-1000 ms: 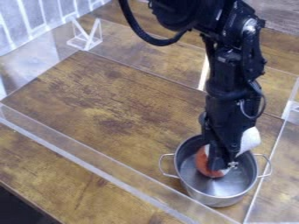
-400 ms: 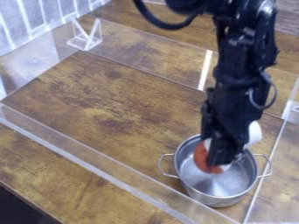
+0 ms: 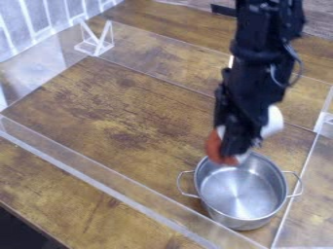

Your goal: Remove the mushroom from the silver pot and put it on the table

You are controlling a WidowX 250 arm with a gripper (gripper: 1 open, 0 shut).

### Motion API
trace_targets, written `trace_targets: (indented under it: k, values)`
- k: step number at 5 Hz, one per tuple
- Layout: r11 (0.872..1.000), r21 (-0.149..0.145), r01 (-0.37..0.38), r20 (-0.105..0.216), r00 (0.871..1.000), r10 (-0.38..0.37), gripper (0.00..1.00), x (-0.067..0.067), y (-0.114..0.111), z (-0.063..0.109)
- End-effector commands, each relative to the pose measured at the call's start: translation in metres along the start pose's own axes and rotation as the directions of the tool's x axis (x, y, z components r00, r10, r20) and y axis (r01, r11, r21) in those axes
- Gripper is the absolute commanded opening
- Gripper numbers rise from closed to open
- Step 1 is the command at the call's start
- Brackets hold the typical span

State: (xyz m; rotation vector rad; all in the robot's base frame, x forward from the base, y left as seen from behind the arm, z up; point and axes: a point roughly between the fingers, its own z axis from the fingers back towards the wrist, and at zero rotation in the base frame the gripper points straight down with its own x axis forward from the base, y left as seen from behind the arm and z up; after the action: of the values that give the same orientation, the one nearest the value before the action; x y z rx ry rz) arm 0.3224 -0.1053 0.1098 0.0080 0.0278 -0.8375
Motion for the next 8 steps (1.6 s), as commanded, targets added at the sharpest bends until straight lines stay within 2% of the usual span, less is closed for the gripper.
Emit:
trace_targets:
  k: [1,2,3,4,5,7,8]
  values:
    - [0.99,0.086,-0.11,0.087,0.991,0.102,0.0,-0.023,0.028,0.054]
    - [0.971,0.087,-0.224,0.102,0.971,0.215,0.0,-0.055,0.053,0.053]
    - [0.952,0.064,-0.301,0.126,0.948,0.291,0.0,-0.075,0.051,0.041]
    - [0.916,0.058,-0.397,0.138,0.912,0.387,0.0,-0.077,0.041,0.034]
    - [0.898,0.053,-0.437,0.142,0.893,0.426,0.0,-0.074,0.036,0.023]
    - [0.842,0.041,-0.538,0.136,0.838,0.528,0.0,-0.073,0.04,0.025]
    - [0.829,0.038,-0.558,0.131,0.825,0.549,0.0,-0.072,0.039,0.019]
